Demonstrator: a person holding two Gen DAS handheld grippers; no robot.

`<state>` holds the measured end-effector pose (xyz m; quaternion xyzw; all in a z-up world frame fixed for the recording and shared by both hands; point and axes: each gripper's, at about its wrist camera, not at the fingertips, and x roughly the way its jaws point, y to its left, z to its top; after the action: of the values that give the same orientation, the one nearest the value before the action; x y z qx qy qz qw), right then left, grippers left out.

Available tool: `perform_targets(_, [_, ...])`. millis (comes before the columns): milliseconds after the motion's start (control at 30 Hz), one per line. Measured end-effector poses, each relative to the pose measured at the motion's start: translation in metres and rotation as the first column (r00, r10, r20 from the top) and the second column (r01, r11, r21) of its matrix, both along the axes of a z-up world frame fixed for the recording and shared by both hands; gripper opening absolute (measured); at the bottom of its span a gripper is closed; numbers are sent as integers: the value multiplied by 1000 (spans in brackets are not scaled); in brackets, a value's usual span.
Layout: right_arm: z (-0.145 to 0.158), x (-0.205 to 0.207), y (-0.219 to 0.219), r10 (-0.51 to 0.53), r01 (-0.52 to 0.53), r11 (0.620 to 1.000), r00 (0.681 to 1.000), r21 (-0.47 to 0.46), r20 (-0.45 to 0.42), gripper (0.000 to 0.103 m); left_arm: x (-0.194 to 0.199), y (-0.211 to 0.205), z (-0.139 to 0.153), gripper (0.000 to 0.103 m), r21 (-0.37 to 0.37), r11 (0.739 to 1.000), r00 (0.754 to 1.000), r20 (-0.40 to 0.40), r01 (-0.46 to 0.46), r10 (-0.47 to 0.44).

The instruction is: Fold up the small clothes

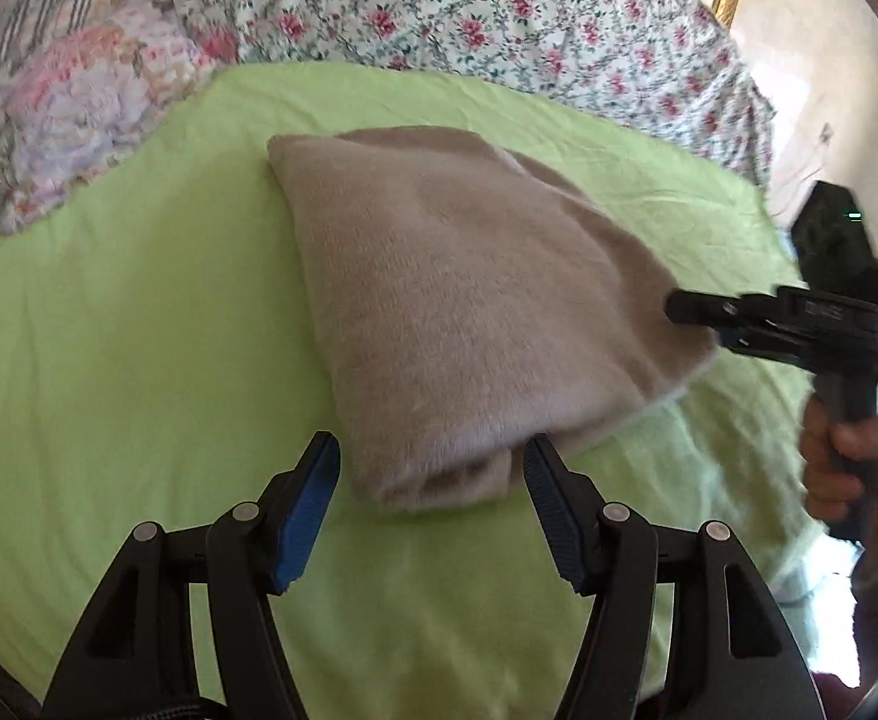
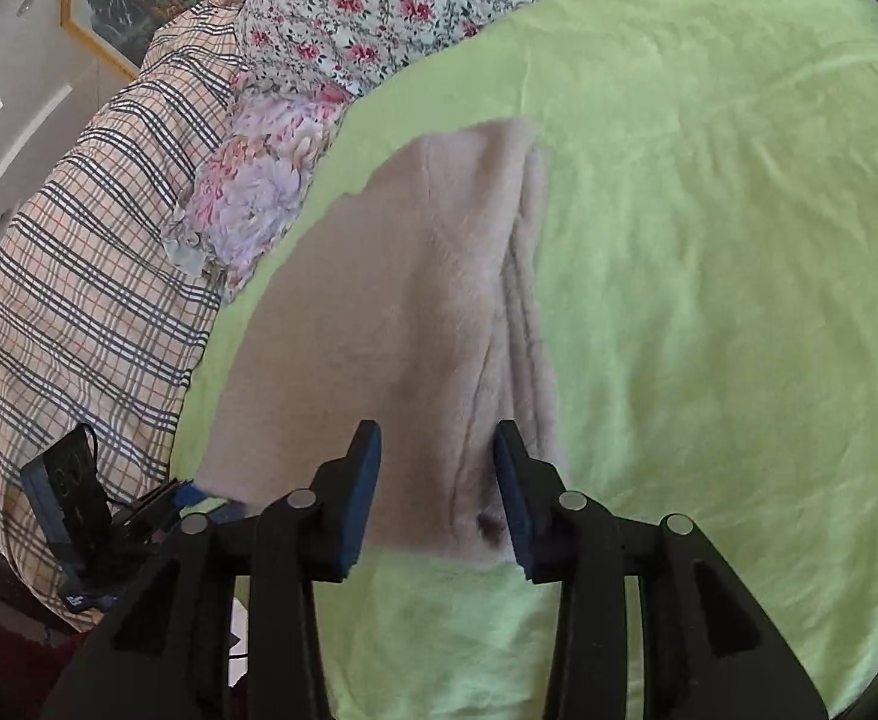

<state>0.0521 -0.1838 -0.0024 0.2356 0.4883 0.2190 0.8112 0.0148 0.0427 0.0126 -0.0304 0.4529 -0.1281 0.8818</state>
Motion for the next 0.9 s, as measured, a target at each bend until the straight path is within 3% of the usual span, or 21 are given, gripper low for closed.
perform_targets(67, [0,-3,6,10,-10,1000,1000,10,16,39,6,-6,-7,62,82,995,998,9,-59,58])
perform_targets(100, [-1,-4,9,16,-16,1000,1000,4,25,33,7,-7,-11,52,117,989,996,16,-88,87])
perform_targets(133, [0,-4,13,24,-23,1000,999,-13,29,5,8,-10,-17,39,172,976,991,27,-132,129])
perform_targets(167, [3,-3,14,22,-21,1000,999,-19,38,6,10,-12,-23,36,219,962,986,30,-164,162])
perform_targets(233, [21,-7,9,13,-15,1000,995,12,102,6,5,-15,-23,18,267,943,979,40,-201,197])
perform_targets(300, [43,-13,0,8,-9,1000,985,9,173,6,-6,-23,-14,17,358,906,973,109,-228,202])
perform_targets(333, [46,-13,-2,18,-18,1000,984,-6,177,6,-9,-24,-14,16,370,900,973,112,-231,203])
perform_targets(467, [16,-9,6,71,-59,988,995,-143,75,5,-9,-19,-24,14,369,904,975,43,-217,217])
perform_targets(567, [-6,-15,15,107,-99,966,994,-241,19,5,-8,-11,-21,13,308,925,971,-9,-224,238])
perform_targets(700, [-10,-19,8,82,-79,971,997,-226,3,5,0,5,-22,13,188,953,962,-90,-239,259])
perform_targets(900, [-16,-13,15,93,-89,947,996,-310,-1,5,7,23,-26,13,61,964,951,-160,-259,265])
